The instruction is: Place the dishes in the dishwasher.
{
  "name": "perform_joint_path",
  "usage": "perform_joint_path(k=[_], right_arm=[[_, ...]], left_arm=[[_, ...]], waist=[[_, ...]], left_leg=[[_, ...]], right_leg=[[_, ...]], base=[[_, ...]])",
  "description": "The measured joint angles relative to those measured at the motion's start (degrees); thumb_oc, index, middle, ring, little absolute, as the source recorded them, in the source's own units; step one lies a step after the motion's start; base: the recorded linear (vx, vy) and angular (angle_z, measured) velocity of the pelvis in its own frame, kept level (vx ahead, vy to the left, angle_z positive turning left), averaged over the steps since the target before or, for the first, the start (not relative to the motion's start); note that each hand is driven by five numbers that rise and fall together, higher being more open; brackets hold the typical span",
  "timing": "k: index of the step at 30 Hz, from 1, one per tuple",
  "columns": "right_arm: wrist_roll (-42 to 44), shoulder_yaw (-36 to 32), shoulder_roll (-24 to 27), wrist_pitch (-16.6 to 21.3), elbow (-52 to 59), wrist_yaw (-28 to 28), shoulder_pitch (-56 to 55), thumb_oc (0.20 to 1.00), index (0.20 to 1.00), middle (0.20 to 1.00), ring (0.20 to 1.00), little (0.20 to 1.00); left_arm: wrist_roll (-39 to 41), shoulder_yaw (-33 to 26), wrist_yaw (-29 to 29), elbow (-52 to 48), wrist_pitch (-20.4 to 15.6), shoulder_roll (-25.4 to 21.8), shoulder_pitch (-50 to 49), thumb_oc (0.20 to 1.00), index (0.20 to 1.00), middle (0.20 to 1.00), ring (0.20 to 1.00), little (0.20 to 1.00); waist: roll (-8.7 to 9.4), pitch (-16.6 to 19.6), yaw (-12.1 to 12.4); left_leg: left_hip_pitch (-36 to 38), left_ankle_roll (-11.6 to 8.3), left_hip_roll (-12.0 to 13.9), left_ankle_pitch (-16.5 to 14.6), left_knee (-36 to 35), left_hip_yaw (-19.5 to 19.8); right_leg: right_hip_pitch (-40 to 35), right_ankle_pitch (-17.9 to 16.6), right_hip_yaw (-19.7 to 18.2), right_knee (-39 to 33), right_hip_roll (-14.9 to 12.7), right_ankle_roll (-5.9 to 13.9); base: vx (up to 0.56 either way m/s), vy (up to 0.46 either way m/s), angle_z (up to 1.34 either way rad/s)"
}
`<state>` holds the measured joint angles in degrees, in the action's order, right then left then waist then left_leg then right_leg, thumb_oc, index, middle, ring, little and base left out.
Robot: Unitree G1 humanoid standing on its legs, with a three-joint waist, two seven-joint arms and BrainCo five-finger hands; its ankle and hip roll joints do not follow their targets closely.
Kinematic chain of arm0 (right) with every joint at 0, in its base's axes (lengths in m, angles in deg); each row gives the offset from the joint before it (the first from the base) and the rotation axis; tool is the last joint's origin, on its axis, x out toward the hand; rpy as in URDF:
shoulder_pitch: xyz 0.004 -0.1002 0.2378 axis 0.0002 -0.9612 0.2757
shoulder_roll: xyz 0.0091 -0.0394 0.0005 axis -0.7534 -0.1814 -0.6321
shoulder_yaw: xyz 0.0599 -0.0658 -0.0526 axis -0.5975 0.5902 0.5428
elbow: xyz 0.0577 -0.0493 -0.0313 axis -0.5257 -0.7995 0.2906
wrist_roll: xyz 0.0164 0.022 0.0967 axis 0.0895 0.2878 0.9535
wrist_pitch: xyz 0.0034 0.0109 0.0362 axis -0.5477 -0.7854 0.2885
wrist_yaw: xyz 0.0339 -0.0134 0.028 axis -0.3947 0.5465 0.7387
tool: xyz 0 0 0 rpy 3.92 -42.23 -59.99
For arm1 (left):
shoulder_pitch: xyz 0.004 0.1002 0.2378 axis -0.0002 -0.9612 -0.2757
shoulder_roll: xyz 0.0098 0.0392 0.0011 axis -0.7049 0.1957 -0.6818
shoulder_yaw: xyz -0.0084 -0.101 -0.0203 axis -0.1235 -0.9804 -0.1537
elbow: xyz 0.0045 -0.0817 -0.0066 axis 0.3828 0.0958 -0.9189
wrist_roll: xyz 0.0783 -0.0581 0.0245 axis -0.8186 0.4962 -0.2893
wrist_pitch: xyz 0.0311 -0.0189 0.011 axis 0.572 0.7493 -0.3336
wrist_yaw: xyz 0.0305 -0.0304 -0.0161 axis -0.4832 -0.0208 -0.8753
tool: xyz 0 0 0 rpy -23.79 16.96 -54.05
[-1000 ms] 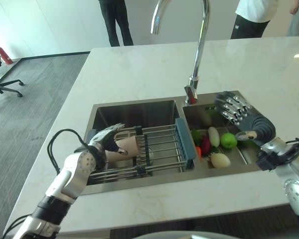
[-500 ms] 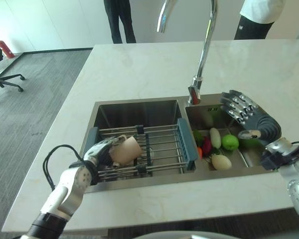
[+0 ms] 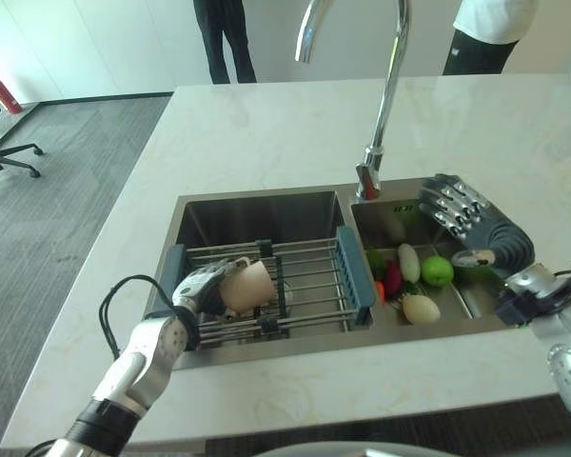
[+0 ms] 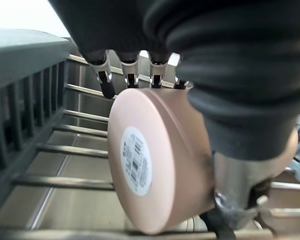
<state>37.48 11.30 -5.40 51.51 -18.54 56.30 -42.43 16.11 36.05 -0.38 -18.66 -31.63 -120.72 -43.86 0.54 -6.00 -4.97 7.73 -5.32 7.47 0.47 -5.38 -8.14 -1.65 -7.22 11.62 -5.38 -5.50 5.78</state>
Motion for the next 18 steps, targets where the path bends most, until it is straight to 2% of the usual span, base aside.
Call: perform_joint_path(k=[10, 11, 12, 18], right_arm=[[0.0, 0.1, 0.0, -0.2, 0.0, 0.5, 0.5, 1.000, 1.000, 1.000, 1.000, 1.000], [0.0, 0.1, 0.0, -0.2, 0.0, 0.6, 0.5, 1.000, 1.000, 1.000, 1.000, 1.000], [0.0, 0.1, 0.0, -0.2, 0.0, 0.7, 0.5, 1.000, 1.000, 1.000, 1.000, 1.000], [0.0, 0.1, 0.0, -0.3, 0.0, 2.5, 0.6, 1.000, 1.000, 1.000, 1.000, 1.000]], left_arm=[[-2.5, 4.7, -2.3, 6.7, 3.3, 2.3, 6.2, 1.000, 1.000, 1.000, 1.000, 1.000], [-3.0, 5.4, -2.5, 7.5, 3.6, 2.3, 6.7, 0.627, 0.627, 0.627, 0.627, 0.627], [-3.8, 6.1, -2.6, 8.3, 3.8, 2.3, 7.4, 0.200, 0.200, 0.200, 0.200, 0.200], [-7.4, 7.0, 0.0, 9.8, 3.9, 2.5, 9.7, 0.200, 0.200, 0.200, 0.200, 0.200]], waist=[[-0.06, 0.0, -1.3], [-0.09, 0.1, -1.4], [-0.17, 0.1, -1.4], [-0.42, 0.3, -1.9]], left_leg=[[0.3, -0.01, 0.0, 0.0, 0.0, -0.5], [0.3, -0.01, 0.0, 0.0, 0.0, -0.6], [0.3, -0.01, 0.0, 0.0, 0.0, -0.6], [0.6, -0.01, -0.1, 0.0, 0.0, -1.5]], right_leg=[[0.1, -0.1, -0.6, 0.0, 0.1, -0.01], [0.1, -0.1, -0.6, 0.0, 0.1, -0.02], [0.1, -0.2, -0.7, 0.0, 0.1, -0.03], [0.2, -0.4, -1.5, 0.0, 0.1, 0.03]], base=[[0.00, 0.002, -0.02], [0.00, 0.000, 0.00], [0.00, 0.000, 0.00], [-0.01, 0.011, -0.07]])
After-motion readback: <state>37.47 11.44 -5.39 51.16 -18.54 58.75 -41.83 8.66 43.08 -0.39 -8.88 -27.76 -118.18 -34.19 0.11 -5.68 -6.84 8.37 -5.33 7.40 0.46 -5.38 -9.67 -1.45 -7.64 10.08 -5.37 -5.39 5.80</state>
